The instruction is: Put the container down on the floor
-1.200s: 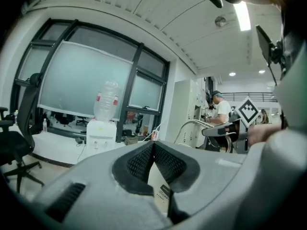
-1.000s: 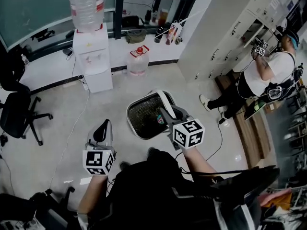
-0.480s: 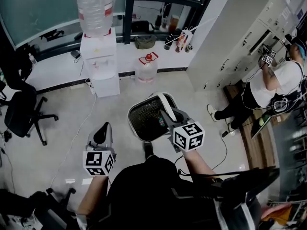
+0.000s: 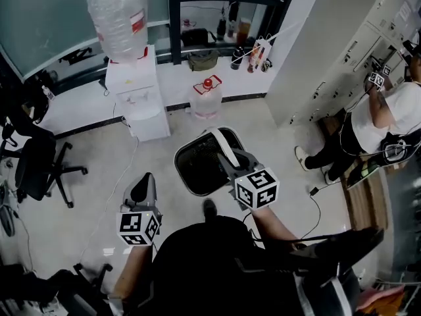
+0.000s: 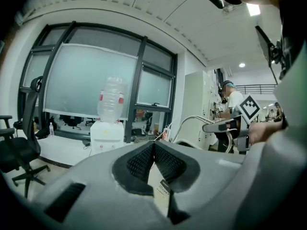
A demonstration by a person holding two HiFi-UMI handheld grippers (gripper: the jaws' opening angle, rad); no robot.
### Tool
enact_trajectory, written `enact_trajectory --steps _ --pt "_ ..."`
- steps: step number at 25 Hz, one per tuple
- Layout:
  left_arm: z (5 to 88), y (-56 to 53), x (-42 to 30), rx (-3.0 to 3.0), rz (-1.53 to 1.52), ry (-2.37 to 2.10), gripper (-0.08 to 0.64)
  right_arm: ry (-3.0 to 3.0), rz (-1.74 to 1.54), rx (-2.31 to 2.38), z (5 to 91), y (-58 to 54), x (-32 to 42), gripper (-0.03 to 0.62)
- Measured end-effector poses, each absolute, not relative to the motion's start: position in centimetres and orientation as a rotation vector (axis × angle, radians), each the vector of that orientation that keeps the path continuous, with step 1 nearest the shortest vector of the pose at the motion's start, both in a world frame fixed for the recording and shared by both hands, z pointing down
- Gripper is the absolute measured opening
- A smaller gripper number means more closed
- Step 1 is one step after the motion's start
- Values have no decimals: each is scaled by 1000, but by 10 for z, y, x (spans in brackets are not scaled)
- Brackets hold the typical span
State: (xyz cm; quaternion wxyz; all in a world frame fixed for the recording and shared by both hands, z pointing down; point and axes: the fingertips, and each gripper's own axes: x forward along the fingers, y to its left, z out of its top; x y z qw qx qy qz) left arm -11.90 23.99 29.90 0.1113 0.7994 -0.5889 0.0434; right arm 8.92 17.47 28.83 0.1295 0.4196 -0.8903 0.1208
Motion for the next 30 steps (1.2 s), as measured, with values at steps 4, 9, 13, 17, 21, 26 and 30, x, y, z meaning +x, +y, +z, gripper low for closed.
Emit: enact_trajectory --steps 4,9,13,17,21,26,30 --pt "304 214 -104 2327 165 -1729 11 -2584 372 1206 296 148 104 55" --pt "300 185 -75 2356 254 -1748 11 -2586 397 1197 304 116 129 55" --pt "301 164 -57 2343 257 -1744 11 -2598 400 1169 307 94 142 55" --pt "306 148 -42 2282 253 -1767 11 -2619 387 1095 313 77 151 55" --pt "311 133 -34 2259 279 -1777 11 -2633 383 1032 321 60 152 55" --pt "319 124 -36 2254 305 -1766 11 -2632 404 1002 330 43 146 55" --pt "330 109 -56 2214 314 -1791 11 -2619 404 974 336 26 134 55"
